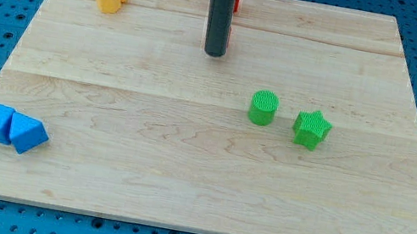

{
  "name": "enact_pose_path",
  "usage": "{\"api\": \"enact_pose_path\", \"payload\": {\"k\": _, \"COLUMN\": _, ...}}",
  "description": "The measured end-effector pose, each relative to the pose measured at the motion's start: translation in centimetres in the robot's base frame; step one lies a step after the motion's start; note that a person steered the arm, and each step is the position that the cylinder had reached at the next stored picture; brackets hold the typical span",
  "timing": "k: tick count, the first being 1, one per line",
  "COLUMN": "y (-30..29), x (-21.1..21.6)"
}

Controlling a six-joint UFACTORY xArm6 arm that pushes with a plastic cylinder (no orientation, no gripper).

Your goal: Place the green blocks together

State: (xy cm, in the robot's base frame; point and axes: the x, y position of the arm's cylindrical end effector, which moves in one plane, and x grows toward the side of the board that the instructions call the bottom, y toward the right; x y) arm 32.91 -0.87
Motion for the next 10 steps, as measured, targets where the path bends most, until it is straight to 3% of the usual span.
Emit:
{"api": "enact_pose_path", "payload": {"k": 1, "y": 0.0, "x": -3.5}}
{"api": "enact_pose_path", "payload": {"k": 2, "y": 1.5, "x": -4.0}}
{"api": "enact_pose_path", "payload": {"k": 5, "y": 5.6, "x": 10.9}}
{"api": "enact_pose_path", "payload": {"k": 6, "y": 10.3, "x": 13.8}}
{"api": "enact_pose_path", "payload": {"k": 7, "y": 11.4, "x": 14.2}}
{"api": "enact_pose_path", "payload": {"k": 9, "y": 11.7, "x": 20.9}}
{"api": "enact_pose_path", "payload": {"k": 10, "y": 17.6, "x": 21.0}}
